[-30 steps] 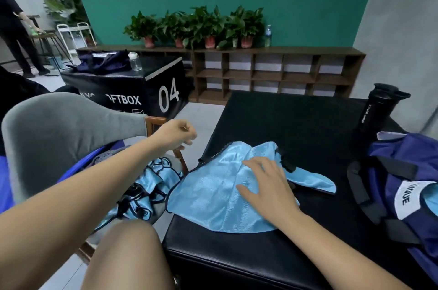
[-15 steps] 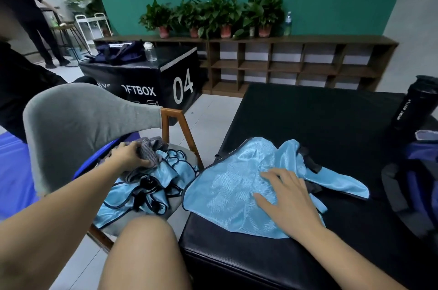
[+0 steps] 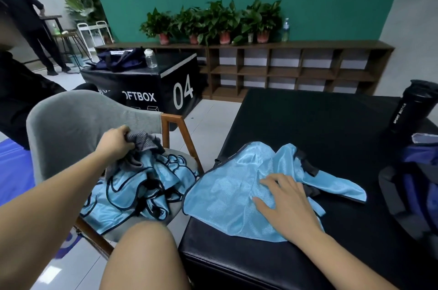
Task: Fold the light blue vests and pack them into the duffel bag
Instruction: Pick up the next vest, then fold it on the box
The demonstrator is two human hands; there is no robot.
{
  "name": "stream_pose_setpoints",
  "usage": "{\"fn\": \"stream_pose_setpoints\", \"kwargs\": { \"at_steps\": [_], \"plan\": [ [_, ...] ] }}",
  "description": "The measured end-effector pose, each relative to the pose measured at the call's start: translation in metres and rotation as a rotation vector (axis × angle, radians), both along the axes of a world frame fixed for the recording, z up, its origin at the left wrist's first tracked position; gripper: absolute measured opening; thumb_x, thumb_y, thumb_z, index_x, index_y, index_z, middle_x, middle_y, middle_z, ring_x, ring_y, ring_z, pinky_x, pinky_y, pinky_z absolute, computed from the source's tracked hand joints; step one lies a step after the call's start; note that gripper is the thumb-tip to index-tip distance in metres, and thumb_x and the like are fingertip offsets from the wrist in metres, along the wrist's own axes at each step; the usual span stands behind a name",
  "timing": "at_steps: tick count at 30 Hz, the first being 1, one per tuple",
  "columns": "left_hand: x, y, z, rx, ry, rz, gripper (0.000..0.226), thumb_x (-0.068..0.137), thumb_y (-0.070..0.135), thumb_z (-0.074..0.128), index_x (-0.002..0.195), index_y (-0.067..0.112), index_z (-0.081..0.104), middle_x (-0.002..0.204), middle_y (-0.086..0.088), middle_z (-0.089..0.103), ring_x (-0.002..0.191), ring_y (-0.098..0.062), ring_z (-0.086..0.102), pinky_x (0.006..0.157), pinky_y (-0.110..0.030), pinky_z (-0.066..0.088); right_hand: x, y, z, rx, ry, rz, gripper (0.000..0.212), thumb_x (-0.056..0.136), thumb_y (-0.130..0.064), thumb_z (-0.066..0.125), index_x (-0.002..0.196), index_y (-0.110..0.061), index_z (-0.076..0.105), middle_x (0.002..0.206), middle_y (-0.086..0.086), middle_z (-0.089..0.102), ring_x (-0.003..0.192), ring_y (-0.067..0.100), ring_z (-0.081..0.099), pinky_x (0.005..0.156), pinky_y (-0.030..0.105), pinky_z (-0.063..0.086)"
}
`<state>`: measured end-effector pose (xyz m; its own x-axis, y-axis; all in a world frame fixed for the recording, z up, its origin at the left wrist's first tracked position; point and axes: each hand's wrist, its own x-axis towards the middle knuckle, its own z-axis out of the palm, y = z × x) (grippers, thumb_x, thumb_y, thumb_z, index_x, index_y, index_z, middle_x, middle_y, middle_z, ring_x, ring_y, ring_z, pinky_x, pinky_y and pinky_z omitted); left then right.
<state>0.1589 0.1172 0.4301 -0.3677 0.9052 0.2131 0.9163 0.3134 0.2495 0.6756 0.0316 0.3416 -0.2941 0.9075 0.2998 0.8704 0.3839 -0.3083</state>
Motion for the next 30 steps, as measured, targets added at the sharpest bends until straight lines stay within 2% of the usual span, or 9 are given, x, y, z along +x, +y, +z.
{"fn": "stream_pose_setpoints", "kwargs": {
  "at_steps": [4,9,12,15,18,23,30],
  "plan": [
    [0.024,0.007,0.050,0.161,0.026,-0.079,0.031,0.076,0.013,0.086,0.094,0.014,0.060,0.090,-0.022,0.069,0.090,-0.042,0.063,0.071,-0.040,0.037,0.000,-0.002,0.000,0.022,-0.027,0.006,0.052,0.102,-0.067,0.046,0.143,-0.036,0.055,0.145,-0.017,0.043,0.136,0.009,0.038,0.117,0.028,0.025],
    [0.074,0.014,0.105,0.263,-0.009,-0.181,0.032,0.078,0.022,0.083,0.095,0.027,0.057,0.094,-0.015,0.068,0.091,-0.038,0.063,0.074,-0.038,0.041,0.001,-0.002,-0.003,0.091,-0.012,0.003,0.046,0.099,-0.059,0.051,0.131,-0.030,0.066,0.136,-0.013,0.053,0.130,0.014,0.049,0.112,0.033,0.036],
    [0.111,0.020,0.129,0.309,-0.023,-0.262,0.032,0.079,0.024,0.084,0.097,0.025,0.058,0.097,-0.011,0.068,0.092,-0.034,0.061,0.076,-0.040,0.043,0.012,-0.004,0.000,0.166,-0.012,-0.012,0.042,0.098,-0.054,0.052,0.124,-0.026,0.069,0.129,-0.009,0.057,0.124,0.018,0.054,0.107,0.037,0.043],
    [0.158,0.033,0.150,0.352,-0.029,-0.358,0.031,0.081,0.021,0.083,0.100,0.019,0.059,0.097,-0.011,0.069,0.092,-0.033,0.061,0.076,-0.041,0.044,0.032,-0.006,0.007,0.178,-0.068,-0.046,0.044,0.099,-0.056,0.049,0.125,-0.026,0.068,0.126,-0.007,0.058,0.123,0.019,0.053,0.106,0.039,0.044],
    [0.214,0.047,0.170,0.398,-0.031,-0.453,0.031,0.081,0.022,0.083,0.103,0.021,0.061,0.100,-0.012,0.070,0.097,-0.034,0.062,0.079,-0.041,0.045,0.051,-0.011,0.007,0.130,-0.117,-0.076,0.050,0.100,-0.059,0.046,0.129,-0.025,0.068,0.129,-0.005,0.059,0.126,0.021,0.054,0.108,0.039,0.045],
    [0.310,0.070,0.217,0.501,-0.051,-0.612,0.029,0.083,0.022,0.079,0.107,0.021,0.062,0.105,-0.013,0.069,0.100,-0.033,0.063,0.082,-0.040,0.047,0.057,-0.024,0.010,0.043,-0.124,-0.076,0.062,0.103,-0.063,0.030,0.145,-0.028,0.058,0.139,-0.006,0.052,0.134,0.017,0.044,0.116,0.037,0.036],
    [0.430,0.098,0.257,0.592,-0.095,-0.761,0.028,0.082,0.019,0.075,0.108,0.015,0.064,0.101,-0.008,0.069,0.093,-0.024,0.059,0.075,-0.033,0.039,0.057,-0.025,0.013,0.063,-0.064,-0.070,0.057,0.102,-0.061,0.035,0.138,-0.025,0.062,0.131,-0.004,0.056,0.126,0.021,0.048,0.114,0.041,0.041]
  ]
}}
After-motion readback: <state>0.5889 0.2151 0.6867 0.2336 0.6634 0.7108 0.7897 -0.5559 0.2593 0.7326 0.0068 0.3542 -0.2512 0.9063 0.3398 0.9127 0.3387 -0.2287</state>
